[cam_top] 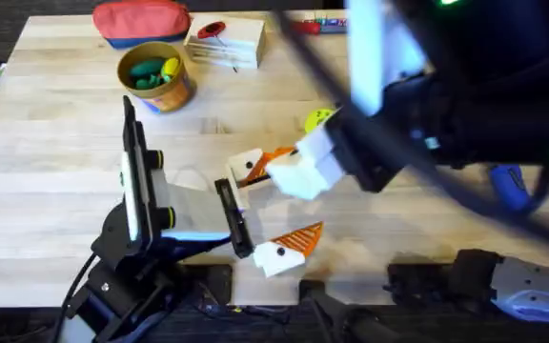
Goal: Pick up the gripper from the table and insert it into the empty holder that is missing its gripper. Then pick up a screw, insert it into the mounting hole, and use the screwdriver to tighten it. Finally, clean up the table by picking up the vegetable and placing it into the bucket.
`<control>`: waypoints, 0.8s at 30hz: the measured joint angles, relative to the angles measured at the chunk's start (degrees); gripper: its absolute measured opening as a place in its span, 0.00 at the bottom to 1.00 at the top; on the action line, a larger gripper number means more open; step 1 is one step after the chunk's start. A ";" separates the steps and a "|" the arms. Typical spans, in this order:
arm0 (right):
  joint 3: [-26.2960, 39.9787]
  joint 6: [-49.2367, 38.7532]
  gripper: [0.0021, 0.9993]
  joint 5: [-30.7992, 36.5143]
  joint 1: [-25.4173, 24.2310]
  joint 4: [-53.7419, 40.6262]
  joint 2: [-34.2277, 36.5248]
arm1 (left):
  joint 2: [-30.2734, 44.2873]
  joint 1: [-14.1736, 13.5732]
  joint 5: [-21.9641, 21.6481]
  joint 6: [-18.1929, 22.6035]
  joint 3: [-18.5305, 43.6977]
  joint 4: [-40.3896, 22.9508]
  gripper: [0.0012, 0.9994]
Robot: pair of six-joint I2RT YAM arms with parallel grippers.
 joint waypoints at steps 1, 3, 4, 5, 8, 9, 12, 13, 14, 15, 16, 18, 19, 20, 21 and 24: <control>-0.06 0.63 0.99 0.12 -0.87 -0.67 -0.71 | 0.00 0.00 0.00 0.00 0.00 0.00 0.99; -0.97 1.69 0.99 -0.07 -2.99 -0.77 -2.58 | 0.00 0.00 0.00 0.00 0.00 0.00 0.99; -1.83 2.03 0.99 -0.43 -3.88 -0.62 -3.65 | 0.00 0.00 0.00 0.01 0.00 0.00 0.99; -3.19 2.41 0.99 -1.06 -4.83 -0.40 -5.02 | 0.00 0.00 0.01 0.00 0.00 0.00 0.99; -7.27 3.77 0.99 -2.13 -6.63 -0.38 -8.78 | 0.01 0.00 0.00 0.02 0.00 0.03 0.99; -8.66 4.24 0.99 -2.39 -6.99 -0.34 -10.11 | 0.00 0.00 0.00 0.02 0.00 0.09 0.99; -12.67 5.23 0.99 -4.24 -7.27 1.09 -14.69 | 0.00 0.00 0.00 0.04 0.00 0.26 0.99; -13.99 5.44 0.99 -5.24 -7.27 1.84 -16.59 | 0.02 0.00 0.00 0.10 0.00 0.31 0.99; -15.14 5.61 0.99 -6.33 -7.30 2.61 -18.31 | 0.02 0.00 -0.01 0.11 -0.01 0.37 0.98; -16.15 5.66 0.99 -7.44 -7.30 3.17 -19.82 | 0.00 0.00 -0.02 0.11 -0.02 0.46 0.92; -17.21 5.85 0.99 -8.49 -7.29 3.70 -21.46 | 0.00 0.00 -0.02 0.10 -0.02 0.80 0.83; -19.40 6.12 0.99 -10.75 -7.30 4.52 -24.35 | 0.01 0.00 -0.02 0.23 -0.02 2.09 0.52; -20.39 6.26 0.99 -11.70 -7.30 4.76 -25.32 | 0.00 0.00 -0.02 0.22 -0.02 2.60 0.40; -21.32 6.35 0.99 -12.55 -7.30 4.86 -26.02 | 0.00 0.00 -0.02 0.26 -0.02 3.05 0.24; -22.17 6.58 0.99 -13.36 -7.30 4.84 -26.41 | 0.00 0.00 -0.04 0.33 -0.02 3.36 0.08; -23.54 7.06 0.99 -14.86 -7.30 4.89 -26.26 | 0.00 0.00 -0.19 0.57 -0.02 3.40 0.01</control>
